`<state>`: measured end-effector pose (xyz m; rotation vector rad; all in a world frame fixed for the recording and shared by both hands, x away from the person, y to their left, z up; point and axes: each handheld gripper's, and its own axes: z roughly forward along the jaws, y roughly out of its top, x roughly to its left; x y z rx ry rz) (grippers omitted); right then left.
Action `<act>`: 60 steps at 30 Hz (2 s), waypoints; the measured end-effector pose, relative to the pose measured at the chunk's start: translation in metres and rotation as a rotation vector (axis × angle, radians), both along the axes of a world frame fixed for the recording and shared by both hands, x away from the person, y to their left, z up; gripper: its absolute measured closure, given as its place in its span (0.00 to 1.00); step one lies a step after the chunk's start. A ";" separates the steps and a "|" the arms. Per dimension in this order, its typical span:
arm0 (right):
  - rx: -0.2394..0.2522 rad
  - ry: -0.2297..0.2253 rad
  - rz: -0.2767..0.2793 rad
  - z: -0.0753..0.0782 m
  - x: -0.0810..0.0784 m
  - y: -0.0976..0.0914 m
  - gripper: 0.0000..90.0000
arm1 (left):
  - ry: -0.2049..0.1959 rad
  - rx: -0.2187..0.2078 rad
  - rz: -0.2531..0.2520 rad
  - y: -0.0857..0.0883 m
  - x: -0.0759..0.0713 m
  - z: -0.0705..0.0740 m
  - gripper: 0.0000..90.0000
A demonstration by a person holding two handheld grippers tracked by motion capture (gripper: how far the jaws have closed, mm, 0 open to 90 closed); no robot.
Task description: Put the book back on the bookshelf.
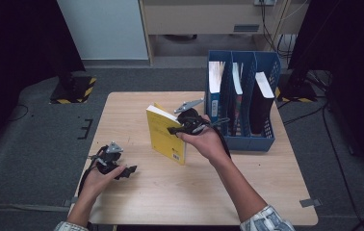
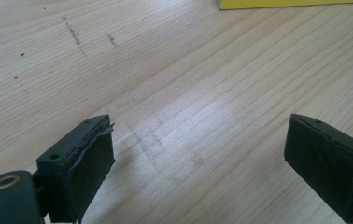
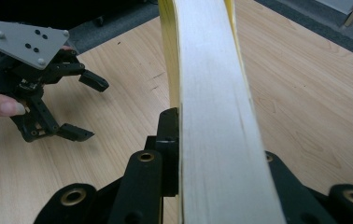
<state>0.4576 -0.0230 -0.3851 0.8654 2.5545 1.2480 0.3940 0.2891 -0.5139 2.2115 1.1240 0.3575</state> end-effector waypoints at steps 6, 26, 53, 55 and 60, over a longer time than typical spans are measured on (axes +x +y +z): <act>0.028 0.038 -0.031 0.000 0.004 -0.002 0.83 | 0.000 0.008 0.010 0.003 0.001 -0.001 0.08; 0.172 0.144 -0.099 0.009 0.007 -0.014 0.84 | 0.021 0.040 0.037 0.010 0.003 -0.005 0.08; 0.215 0.119 -0.118 0.019 -0.006 -0.048 0.84 | 0.033 0.066 0.039 0.009 0.003 -0.009 0.07; 0.218 0.118 -0.121 0.020 -0.007 -0.050 0.84 | 0.033 0.068 0.038 0.009 0.003 -0.009 0.07; 0.226 0.108 -0.124 0.023 -0.007 -0.055 0.84 | 0.035 0.070 0.040 0.008 0.003 -0.010 0.07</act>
